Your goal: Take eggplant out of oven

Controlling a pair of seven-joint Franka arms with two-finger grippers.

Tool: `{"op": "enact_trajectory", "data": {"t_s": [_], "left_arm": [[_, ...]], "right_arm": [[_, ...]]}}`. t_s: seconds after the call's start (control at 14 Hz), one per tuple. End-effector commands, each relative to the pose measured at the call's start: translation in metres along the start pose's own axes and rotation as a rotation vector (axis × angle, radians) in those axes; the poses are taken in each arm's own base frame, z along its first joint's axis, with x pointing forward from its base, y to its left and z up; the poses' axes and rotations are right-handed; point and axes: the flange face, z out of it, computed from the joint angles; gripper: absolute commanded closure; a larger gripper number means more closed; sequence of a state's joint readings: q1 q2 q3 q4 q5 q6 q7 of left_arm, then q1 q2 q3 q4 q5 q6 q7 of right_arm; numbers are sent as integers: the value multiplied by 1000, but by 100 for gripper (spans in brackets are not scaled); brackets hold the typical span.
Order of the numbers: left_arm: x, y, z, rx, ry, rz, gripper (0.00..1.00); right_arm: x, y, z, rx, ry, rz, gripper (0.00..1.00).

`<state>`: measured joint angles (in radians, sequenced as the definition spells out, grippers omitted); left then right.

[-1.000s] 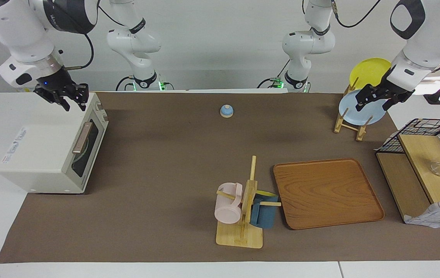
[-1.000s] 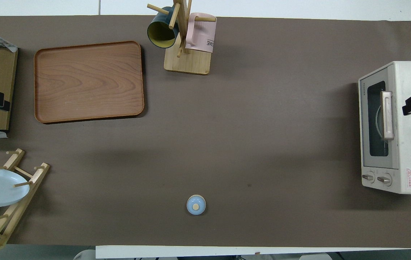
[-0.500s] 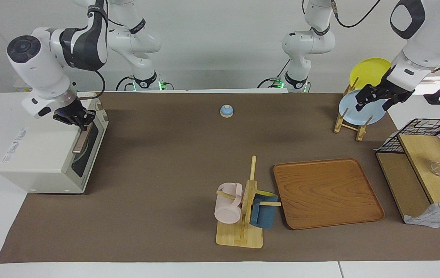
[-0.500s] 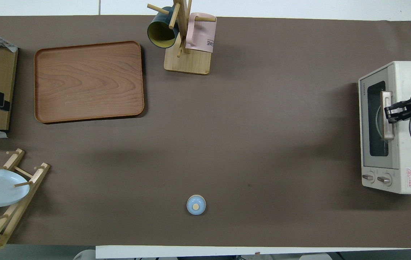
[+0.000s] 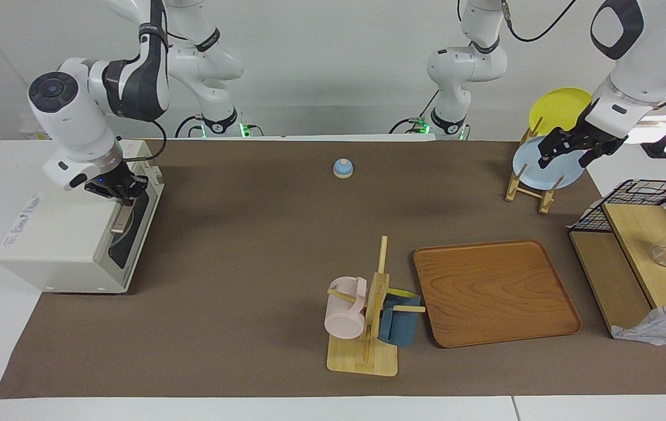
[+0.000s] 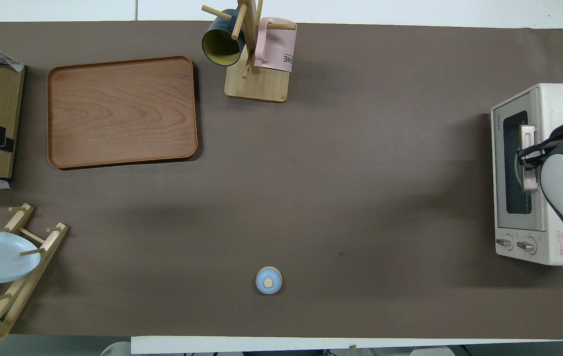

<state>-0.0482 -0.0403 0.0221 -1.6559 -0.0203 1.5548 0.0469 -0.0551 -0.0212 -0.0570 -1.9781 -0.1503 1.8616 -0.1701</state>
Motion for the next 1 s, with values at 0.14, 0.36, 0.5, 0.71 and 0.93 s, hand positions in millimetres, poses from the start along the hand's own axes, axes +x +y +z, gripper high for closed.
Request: {"op": "enact_trajectory", "data": {"t_s": [0.14,0.36,0.5,0.71,0.93], "left_arm": [[-2,-1,0,-6,-13,5,0],[-2,-1,0,-6,-13,5,0],[-2,-1,0,-6,-13,5,0],[-2,-1,0,-6,-13,5,0],[-2,-1,0,-6,-13,5,0]], "right_arm": [[35,-59,46,-4,40,40,100],[58,-83,77,32,72,61,100],[71,-88,101,37,80,61,100],[84,-109,127,41,92,87,100],[95,-155,120,97,120,163,99]]}}
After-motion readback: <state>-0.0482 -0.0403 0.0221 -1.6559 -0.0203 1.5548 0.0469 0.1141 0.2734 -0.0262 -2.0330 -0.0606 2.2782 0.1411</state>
